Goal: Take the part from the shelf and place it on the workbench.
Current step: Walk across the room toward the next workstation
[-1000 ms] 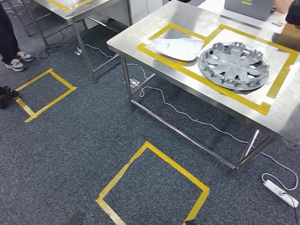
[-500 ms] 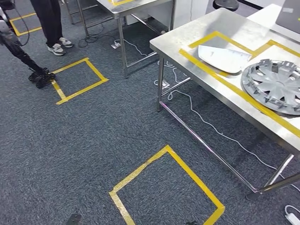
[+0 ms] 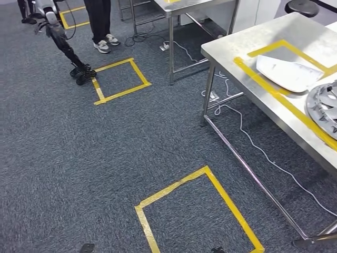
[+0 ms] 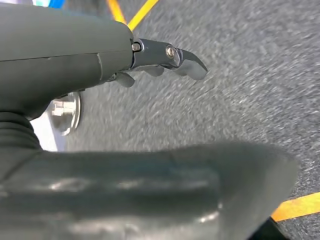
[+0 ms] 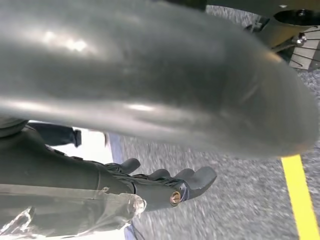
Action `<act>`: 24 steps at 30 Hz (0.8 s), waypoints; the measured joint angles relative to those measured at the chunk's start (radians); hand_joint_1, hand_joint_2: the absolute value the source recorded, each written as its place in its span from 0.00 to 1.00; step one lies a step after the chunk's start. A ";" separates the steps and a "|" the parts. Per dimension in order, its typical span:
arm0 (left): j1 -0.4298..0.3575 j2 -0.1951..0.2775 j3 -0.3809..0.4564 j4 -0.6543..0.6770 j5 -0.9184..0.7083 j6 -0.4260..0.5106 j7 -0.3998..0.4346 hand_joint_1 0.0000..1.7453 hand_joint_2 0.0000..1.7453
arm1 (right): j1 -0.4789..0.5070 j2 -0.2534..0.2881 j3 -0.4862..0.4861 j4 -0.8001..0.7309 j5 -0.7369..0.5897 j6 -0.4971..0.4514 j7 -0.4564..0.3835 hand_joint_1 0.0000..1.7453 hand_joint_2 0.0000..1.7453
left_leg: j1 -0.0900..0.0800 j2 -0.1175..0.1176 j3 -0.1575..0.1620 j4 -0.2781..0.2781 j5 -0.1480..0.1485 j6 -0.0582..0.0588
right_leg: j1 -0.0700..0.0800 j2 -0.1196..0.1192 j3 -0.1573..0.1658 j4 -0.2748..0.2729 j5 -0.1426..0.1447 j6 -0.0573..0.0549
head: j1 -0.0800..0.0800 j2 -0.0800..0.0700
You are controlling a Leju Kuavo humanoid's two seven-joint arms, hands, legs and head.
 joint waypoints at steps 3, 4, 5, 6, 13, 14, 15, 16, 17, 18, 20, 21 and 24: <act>-0.006 -0.017 0.004 0.000 -0.008 0.023 -0.010 0.00 0.00 | 0.000 -0.009 0.003 -0.001 -0.001 -0.007 -0.005 0.00 0.00 | -0.006 0.050 0.059 -0.110 0.023 0.019 | 0.010 -0.033 0.006 0.005 -0.012 0.018 | 0.002 0.000; -0.006 -0.022 0.004 0.000 -0.014 0.039 -0.016 0.00 0.00 | -0.001 -0.011 0.004 -0.001 -0.004 -0.008 -0.005 0.00 0.00 | -0.008 0.036 0.058 -0.114 0.022 0.030 | 0.010 -0.044 0.010 0.004 -0.014 0.023 | 0.004 0.000; -0.004 -0.026 0.004 0.000 -0.022 0.054 -0.022 0.00 0.00 | -0.003 -0.013 0.004 -0.002 -0.008 -0.009 -0.003 0.00 0.00 | -0.008 0.023 0.058 -0.114 0.022 0.038 | 0.007 -0.050 0.014 0.003 -0.018 0.029 | 0.006 0.000; -0.002 -0.028 0.004 0.000 -0.029 0.065 -0.025 0.00 0.00 | -0.005 -0.016 0.004 -0.002 -0.013 -0.009 -0.001 0.00 0.00 | -0.007 0.011 0.058 -0.115 0.023 0.044 | 0.004 -0.036 0.015 0.011 -0.027 0.035 | 0.006 0.000; -0.001 -0.052 -0.004 0.000 -0.100 0.088 -0.031 0.00 0.25 | 0.007 -0.039 0.003 -0.002 -0.032 -0.009 0.015 0.00 0.00 | -0.006 -0.089 0.057 -0.116 0.029 0.064 | -0.001 0.081 -0.113 0.267 -0.121 0.040 | 0.015 0.000; 0.000 -0.053 -0.007 0.000 -0.113 0.089 -0.026 0.00 0.50 | 0.008 -0.041 0.002 -0.002 -0.033 -0.009 0.015 0.00 0.00 | -0.006 -0.103 0.058 -0.116 0.030 0.063 | -0.001 0.088 -0.092 0.214 -0.086 0.037 | 0.015 0.000; 0.001 -0.054 -0.012 0.000 -0.124 0.089 -0.020 0.00 0.75 | 0.007 -0.044 0.002 -0.002 -0.033 -0.009 0.015 0.00 0.00 | -0.006 -0.118 0.059 -0.116 0.031 0.062 | -0.003 0.107 -0.062 0.145 -0.049 0.034 | 0.015 0.000; 0.000 -0.055 -0.019 0.000 -0.135 0.088 -0.013 0.00 1.00 | 0.007 -0.046 0.002 -0.002 -0.033 -0.009 0.015 0.00 0.00 | -0.006 -0.131 0.058 -0.114 0.032 0.058 | -0.006 0.131 -0.034 0.081 -0.024 0.033 | 0.014 0.000; 0.000 -0.056 -0.025 0.000 -0.146 0.086 -0.006 0.00 1.00 | 0.007 -0.048 0.002 -0.002 -0.031 -0.008 0.016 0.00 0.00 | -0.006 -0.142 0.056 -0.114 0.033 0.053 | -0.008 0.151 -0.015 0.037 -0.010 0.031 | 0.014 0.000; 0.000 -0.057 -0.032 0.000 -0.155 0.084 -0.001 0.00 1.00 | 0.006 -0.049 0.002 -0.002 -0.030 -0.008 0.016 0.00 0.00 | -0.005 -0.152 0.052 -0.114 0.036 0.047 | -0.008 0.164 -0.005 0.016 -0.007 0.029 | 0.014 0.000; 0.003 -0.057 -0.043 0.000 -0.169 0.077 0.005 0.00 1.00 | 0.003 -0.051 0.001 -0.002 -0.027 -0.007 0.017 0.00 0.00 | 0.000 -0.168 0.046 -0.119 0.043 0.033 | -0.005 0.151 -0.003 0.010 -0.003 0.019 | 0.013 0.000; 0.006 -0.057 -0.048 0.001 -0.173 0.075 0.005 0.00 1.00 | 0.001 -0.051 0.001 -0.003 -0.026 -0.007 0.017 0.00 0.00 | 0.000 -0.157 0.042 -0.118 0.040 0.027 | -0.005 0.140 -0.001 0.006 0.001 0.011 | 0.012 0.000; 0.003 -0.059 -0.056 0.001 -0.177 0.062 0.006 0.00 1.00 | 0.004 -0.053 0.000 -0.003 -0.023 -0.007 0.012 0.00 0.00 | -0.005 -0.079 -0.008 -0.017 -0.029 0.016 | -0.005 0.098 -0.001 -0.003 0.008 -0.003 | 0.004 0.000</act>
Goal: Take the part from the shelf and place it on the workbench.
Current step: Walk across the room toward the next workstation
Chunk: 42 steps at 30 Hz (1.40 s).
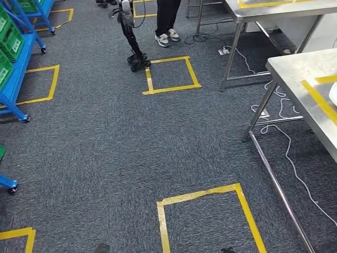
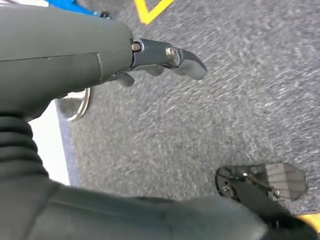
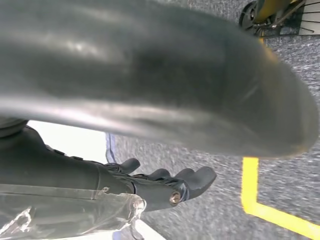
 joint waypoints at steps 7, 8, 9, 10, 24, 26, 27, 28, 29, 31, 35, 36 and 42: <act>-0.002 0.001 -0.001 0.000 0.020 -0.043 0.000 0.00 0.00 | -0.004 -0.003 0.000 0.000 0.016 -0.002 -0.014 0.00 0.00 | -0.001 0.079 0.024 -0.007 0.036 -0.008 | 0.006 -0.095 0.005 0.002 -0.010 0.005 | -0.004 0.000; -0.005 0.001 -0.001 0.000 0.024 -0.048 0.000 0.00 0.00 | -0.004 -0.004 0.000 0.000 0.016 -0.003 -0.016 0.00 0.00 | -0.003 0.100 0.052 -0.059 0.051 -0.002 | 0.009 -0.106 0.007 0.004 -0.013 0.010 | -0.004 0.000; -0.007 0.001 0.000 0.000 0.030 -0.056 0.000 0.00 0.00 | -0.005 -0.005 0.001 -0.001 0.017 -0.005 -0.017 0.00 0.00 | -0.005 0.114 0.067 -0.089 0.055 0.004 | 0.013 -0.116 0.009 0.005 -0.016 0.015 | -0.003 0.000; -0.008 0.001 0.003 0.000 0.039 -0.068 0.001 0.00 0.00 | -0.006 -0.005 0.001 -0.001 0.017 -0.006 -0.019 0.00 0.00 | -0.008 0.115 0.071 -0.102 0.052 0.011 | 0.016 -0.128 0.011 0.006 -0.019 0.019 | -0.002 0.000; -0.005 0.015 0.125 0.000 0.214 -0.209 -0.012 0.00 0.00 | -0.023 -0.014 -0.093 -0.002 -0.187 0.116 -0.091 0.00 0.00 | 0.000 -0.040 0.069 -0.103 0.064 0.026 | -0.010 0.039 -0.008 0.029 -0.013 0.046 | 0.009 0.000; -0.003 0.017 0.153 0.000 0.230 -0.215 -0.019 0.00 0.00 | -0.024 -0.015 -0.115 -0.002 -0.203 0.121 -0.096 0.00 0.00 | 0.002 -0.053 0.063 -0.107 0.071 0.013 | -0.008 0.041 -0.004 0.018 -0.012 0.034 | 0.009 0.000; -0.001 0.018 0.164 0.000 0.236 -0.219 -0.024 0.00 0.00 | -0.025 -0.015 -0.124 -0.002 -0.209 0.122 -0.097 0.00 0.00 | 0.003 -0.052 0.061 -0.109 0.072 0.007 | -0.007 0.034 -0.004 0.016 -0.009 0.027 | 0.009 0.000; 0.000 0.019 0.176 0.000 0.243 -0.221 -0.029 0.00 0.00 | -0.025 -0.017 -0.132 -0.003 -0.215 0.122 -0.098 0.00 0.00 | 0.003 -0.039 0.057 -0.102 0.065 0.003 | -0.007 0.028 -0.005 0.014 -0.006 0.020 | 0.006 0.000; 0.000 0.021 0.187 0.000 0.250 -0.224 -0.035 0.00 0.00 | -0.025 -0.018 -0.139 -0.004 -0.221 0.122 -0.099 0.00 0.00 | 0.002 -0.021 0.045 -0.077 0.046 -0.001 | -0.007 0.019 -0.005 0.012 -0.003 0.013 | 0.003 0.000; -0.005 0.024 0.208 0.000 0.261 -0.225 -0.047 0.00 0.00 | -0.023 -0.020 -0.153 -0.005 -0.231 0.122 -0.100 0.00 0.00 | 0.000 0.018 -0.005 0.033 -0.019 -0.005 | -0.004 0.000 -0.007 0.010 -0.001 0.004 | -0.003 0.000; -0.003 0.029 0.240 0.000 0.266 -0.226 -0.054 0.00 0.00 | -0.020 -0.022 -0.173 -0.005 -0.238 0.121 -0.098 0.00 0.00 | 0.000 0.029 -0.050 0.150 -0.046 -0.005 | 0.000 -0.036 -0.010 0.010 -0.002 0.001 | -0.004 0.000; -0.002 0.031 0.246 0.000 0.264 -0.226 -0.053 0.00 0.00 | -0.021 -0.022 -0.176 -0.005 -0.238 0.121 -0.098 0.00 0.00 | 0.000 0.034 -0.019 0.097 -0.013 -0.003 | 0.000 -0.042 -0.009 0.010 -0.002 0.002 | -0.004 0.000; -0.006 0.035 0.259 0.000 0.249 -0.228 -0.042 0.00 0.00 | -0.024 -0.022 -0.183 -0.005 -0.236 0.119 -0.098 0.00 0.00 | -0.008 0.066 0.084 -0.108 0.045 0.024 | 0.010 -0.072 -0.007 0.011 -0.007 0.026 | -0.003 0.000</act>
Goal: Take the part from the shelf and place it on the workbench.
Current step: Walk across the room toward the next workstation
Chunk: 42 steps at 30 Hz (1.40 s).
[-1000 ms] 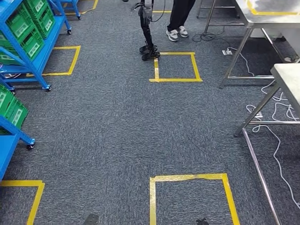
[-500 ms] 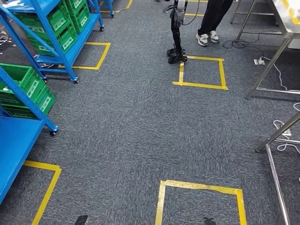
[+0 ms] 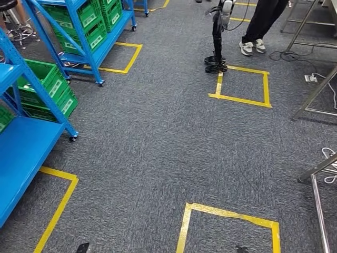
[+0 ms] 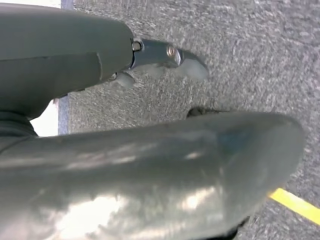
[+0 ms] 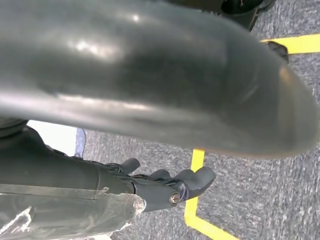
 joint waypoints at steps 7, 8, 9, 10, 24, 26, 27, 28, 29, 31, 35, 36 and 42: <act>0.002 0.000 0.001 0.000 -0.002 -0.002 0.003 0.00 0.00 | 0.002 0.000 -0.004 0.000 0.001 -0.001 0.000 0.00 0.00 | 0.007 -0.037 0.002 -0.006 0.006 0.021 | -0.007 0.049 -0.129 0.283 -0.130 0.026 | 0.011 0.000; 0.003 0.000 0.001 0.000 -0.004 -0.003 0.004 0.00 0.00 | 0.003 0.000 -0.005 0.000 0.002 -0.002 0.001 0.00 0.00 | 0.007 -0.044 0.002 -0.005 0.006 0.020 | -0.007 0.049 -0.123 0.267 -0.110 0.026 | 0.011 0.000; 0.003 -0.001 0.001 0.000 -0.006 -0.004 0.005 0.00 0.00 | 0.003 0.000 -0.005 0.000 0.003 -0.002 0.001 0.00 0.00 | 0.008 -0.052 0.003 -0.005 0.006 0.019 | -0.009 0.052 -0.100 0.215 -0.076 0.026 | 0.011 0.000; 0.003 -0.001 0.001 0.000 -0.008 -0.004 0.006 0.00 0.00 | 0.003 -0.001 -0.005 0.000 0.004 -0.002 0.001 0.00 0.00 | 0.009 -0.058 0.004 -0.005 0.006 0.016 | -0.012 0.061 -0.066 0.144 -0.041 0.026 | 0.012 0.000; 0.004 -0.004 -0.005 0.000 -0.078 -0.016 0.008 0.00 0.00 | 0.003 -0.004 0.008 0.000 0.073 -0.034 0.015 0.00 0.00 | 0.008 -0.037 -0.112 0.227 -0.075 -0.027 | -0.011 0.034 -0.001 -0.004 0.007 -0.024 | -0.001 0.000; 0.001 -0.004 -0.008 0.000 -0.089 -0.016 0.008 0.00 0.00 | 0.003 -0.004 0.026 0.000 0.109 -0.049 0.025 0.00 0.00 | 0.005 -0.016 -0.051 0.110 -0.014 -0.020 | -0.008 0.025 0.001 -0.002 0.005 -0.020 | -0.002 0.000; -0.002 -0.005 -0.009 0.000 -0.095 -0.016 0.007 0.00 0.00 | 0.003 -0.004 0.038 0.000 0.126 -0.056 0.031 0.00 0.00 | 0.003 -0.004 -0.024 0.057 0.000 -0.016 | -0.006 0.021 0.001 0.000 0.003 -0.016 | -0.003 0.000; -0.005 -0.006 -0.011 0.000 -0.100 -0.016 0.006 0.00 0.00 | 0.004 -0.004 0.049 0.000 0.142 -0.063 0.036 0.00 0.00 | 0.001 0.006 -0.008 0.023 0.005 -0.011 | -0.003 0.016 0.000 0.001 0.002 -0.011 | -0.002 0.000; -0.007 -0.007 -0.013 0.000 -0.103 -0.017 0.005 0.00 0.00 | 0.004 -0.004 0.060 0.000 0.153 -0.067 0.041 0.00 0.00 | -0.001 0.009 -0.003 0.008 0.001 -0.007 | 0.000 0.011 -0.001 0.001 0.001 -0.006 | -0.002 0.000; -0.005 -0.008 -0.018 0.000 -0.110 -0.020 0.003 0.00 0.00 | 0.003 -0.004 0.077 0.000 0.168 -0.073 0.047 0.00 0.00 | 0.000 -0.001 -0.004 0.002 0.002 0.004 | -0.001 0.004 0.000 0.001 0.000 0.005 | 0.000 0.000; -0.005 -0.010 -0.028 0.000 -0.123 -0.024 0.002 0.00 0.00 | 0.005 -0.003 0.103 0.000 0.185 -0.081 0.056 0.00 0.00 | 0.005 -0.023 -0.002 -0.003 0.006 0.021 | -0.006 0.042 -0.073 0.160 -0.090 0.024 | 0.008 0.000; -0.005 -0.010 -0.029 0.000 -0.124 -0.025 0.002 0.00 0.00 | 0.006 -0.003 0.107 0.000 0.186 -0.081 0.057 0.00 0.00 | 0.005 -0.029 -0.003 -0.003 0.006 0.023 | -0.006 0.046 -0.104 0.225 -0.116 0.025 | 0.009 0.000; -0.005 -0.011 -0.029 0.000 -0.128 -0.028 0.002 0.00 0.00 | 0.009 -0.002 0.124 0.000 0.195 -0.082 0.061 0.00 0.00 | 0.003 -0.073 0.000 0.001 0.006 0.014 | -0.012 0.084 -0.031 0.056 -0.004 0.019 | 0.009 0.000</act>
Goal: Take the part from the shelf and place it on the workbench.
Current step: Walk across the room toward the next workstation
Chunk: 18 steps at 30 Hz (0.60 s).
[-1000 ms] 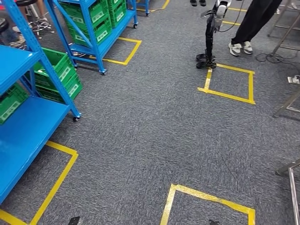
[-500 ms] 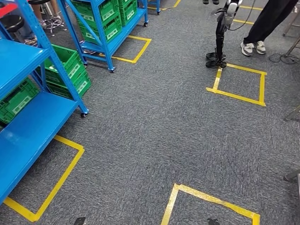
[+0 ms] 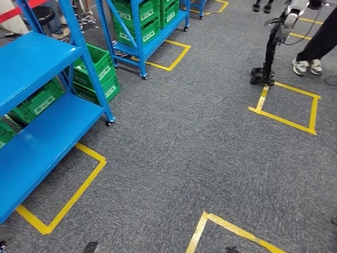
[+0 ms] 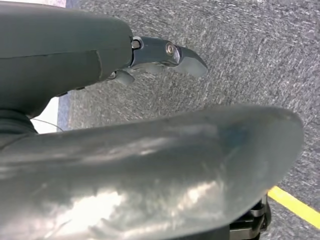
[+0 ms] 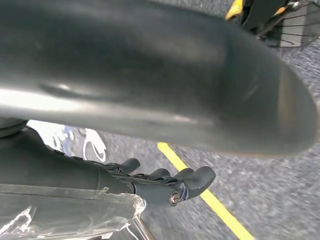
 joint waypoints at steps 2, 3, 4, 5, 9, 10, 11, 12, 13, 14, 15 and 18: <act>-0.001 0.000 0.000 0.000 -0.001 0.000 0.000 0.00 0.00 | -0.001 0.000 0.002 0.000 0.002 0.000 0.000 0.00 0.00 | -0.002 -0.012 -0.004 0.000 0.003 -0.012 | -0.001 0.016 0.024 -0.049 0.007 -0.008 | -0.001 0.000; 0.000 0.000 0.000 0.000 -0.002 0.000 0.000 0.00 0.00 | -0.001 0.000 0.004 0.000 0.002 0.000 0.001 0.00 0.00 | -0.001 -0.017 -0.006 -0.002 0.006 -0.018 | 0.000 0.012 0.025 -0.052 0.008 -0.014 | -0.001 0.000; 0.002 0.001 0.000 0.000 -0.003 0.000 0.000 0.00 0.00 | -0.001 0.000 0.005 0.000 0.002 0.000 0.001 0.00 0.00 | 0.001 -0.018 -0.007 -0.004 0.007 -0.023 | 0.000 0.006 0.025 -0.054 0.011 -0.020 | -0.001 0.000; 0.003 0.001 0.000 0.000 -0.005 0.000 0.000 0.00 0.00 | -0.001 0.001 0.006 0.000 0.003 -0.001 0.002 0.00 0.00 | 0.001 -0.012 -0.010 0.002 0.001 -0.029 | -0.001 0.000 0.025 -0.055 0.013 -0.027 | -0.003 0.000; 0.000 0.001 0.000 0.000 -0.007 0.002 0.000 0.00 0.00 | 0.001 0.001 0.007 0.000 0.003 -0.003 0.002 0.00 0.00 | 0.001 0.034 -0.102 0.197 -0.107 -0.044 | -0.001 -0.032 0.023 -0.059 0.015 -0.044 | -0.012 0.000; 0.000 0.001 0.000 0.000 -0.008 0.002 0.000 0.00 0.00 | 0.001 0.001 0.007 0.000 0.003 -0.003 0.002 0.00 0.00 | 0.001 0.036 -0.127 0.250 -0.125 -0.046 | 0.000 -0.041 0.023 -0.059 0.014 -0.045 | -0.012 0.000; 0.002 0.000 0.000 0.000 -0.008 0.002 0.000 0.00 0.00 | 0.002 0.001 0.007 0.000 0.003 -0.003 0.002 0.00 0.00 | 0.001 0.036 -0.138 0.272 -0.123 -0.046 | 0.001 -0.050 0.023 -0.059 0.014 -0.045 | -0.012 0.000; 0.003 0.000 0.000 0.000 -0.008 0.002 0.000 0.00 0.00 | 0.002 0.002 0.007 0.000 0.003 -0.003 0.002 0.00 0.00 | 0.001 0.038 -0.129 0.256 -0.102 -0.045 | 0.001 -0.057 0.024 -0.059 0.013 -0.045 | -0.012 0.000; 0.004 0.000 0.000 0.000 -0.009 0.002 0.000 0.00 0.00 | 0.001 0.002 0.007 0.000 0.003 -0.003 0.002 0.00 0.00 | 0.001 0.043 -0.103 0.205 -0.069 -0.042 | 0.001 -0.063 0.026 -0.059 0.013 -0.044 | -0.012 0.000; 0.004 0.000 0.000 0.000 -0.009 0.002 0.000 0.00 0.00 | 0.000 0.002 0.007 0.000 0.003 -0.003 0.002 0.00 0.00 | 0.000 0.059 -0.068 0.140 -0.035 -0.039 | 0.001 -0.070 0.028 -0.059 0.011 -0.042 | -0.013 0.000; 0.002 0.000 0.000 0.000 -0.009 0.003 0.000 0.00 0.00 | 0.000 0.003 0.007 0.000 0.003 -0.003 0.002 0.00 0.00 | -0.003 0.077 -0.035 0.075 -0.013 -0.035 | 0.004 -0.075 0.030 -0.057 0.009 -0.038 | -0.014 0.000; -0.004 -0.002 0.000 0.000 -0.010 0.003 0.000 0.00 0.00 | 0.000 0.003 0.007 0.000 0.002 -0.004 0.002 0.00 0.00 | -0.009 0.096 -0.003 -0.002 -0.003 -0.019 | 0.013 -0.095 0.032 -0.057 0.005 -0.024 | -0.013 0.000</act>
